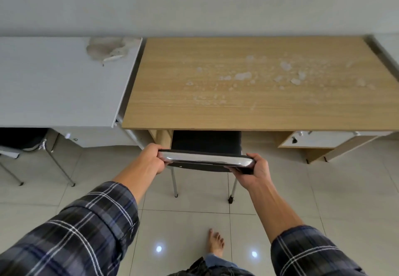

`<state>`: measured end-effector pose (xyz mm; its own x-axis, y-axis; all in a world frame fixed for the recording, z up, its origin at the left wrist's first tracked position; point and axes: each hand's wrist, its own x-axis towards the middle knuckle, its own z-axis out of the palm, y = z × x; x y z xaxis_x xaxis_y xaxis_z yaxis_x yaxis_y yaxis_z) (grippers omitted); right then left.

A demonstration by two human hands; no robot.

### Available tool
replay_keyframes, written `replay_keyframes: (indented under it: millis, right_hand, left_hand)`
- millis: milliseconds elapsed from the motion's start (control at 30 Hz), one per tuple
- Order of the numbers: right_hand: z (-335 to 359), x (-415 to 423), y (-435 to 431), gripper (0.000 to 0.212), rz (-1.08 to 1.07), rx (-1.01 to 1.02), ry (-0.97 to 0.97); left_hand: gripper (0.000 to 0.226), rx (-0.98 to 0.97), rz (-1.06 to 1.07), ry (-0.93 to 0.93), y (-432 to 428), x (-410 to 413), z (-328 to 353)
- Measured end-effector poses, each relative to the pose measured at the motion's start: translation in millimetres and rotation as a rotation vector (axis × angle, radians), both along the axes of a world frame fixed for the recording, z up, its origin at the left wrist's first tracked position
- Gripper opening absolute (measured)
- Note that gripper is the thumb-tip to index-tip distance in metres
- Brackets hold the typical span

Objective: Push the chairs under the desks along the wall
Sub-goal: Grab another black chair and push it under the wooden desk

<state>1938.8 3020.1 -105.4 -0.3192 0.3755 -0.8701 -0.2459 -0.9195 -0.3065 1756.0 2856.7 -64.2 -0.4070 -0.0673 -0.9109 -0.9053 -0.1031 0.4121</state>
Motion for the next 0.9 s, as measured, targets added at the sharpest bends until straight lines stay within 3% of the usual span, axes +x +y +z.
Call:
replay_keyframes:
  millis: [133, 433, 533, 900]
  right_hand:
    - [-1.0, -26.3, 26.6, 0.03, 0.051, 0.011, -0.042]
    - [-3.9, -64.9, 68.3, 0.041, 0.079, -0.014, -0.209]
    - [-6.9, -67.4, 68.9, 0.034, 0.07, -0.029, -0.224]
    - [8.8, -64.5, 66.8, 0.035, 0.164, 0.056, -0.299]
  left_hand:
    - [0.019, -0.016, 0.006, 0.022, 23.4, -23.2, -6.0]
    - [0.018, -0.064, 0.065, -0.003, 60.9, -51.4, -12.6]
    - [0.02, -0.103, 0.087, 0.006, 62.3, -53.7, -17.5]
    - [0.004, -0.101, -0.039, 0.086, 62.4, -42.6, -13.8]
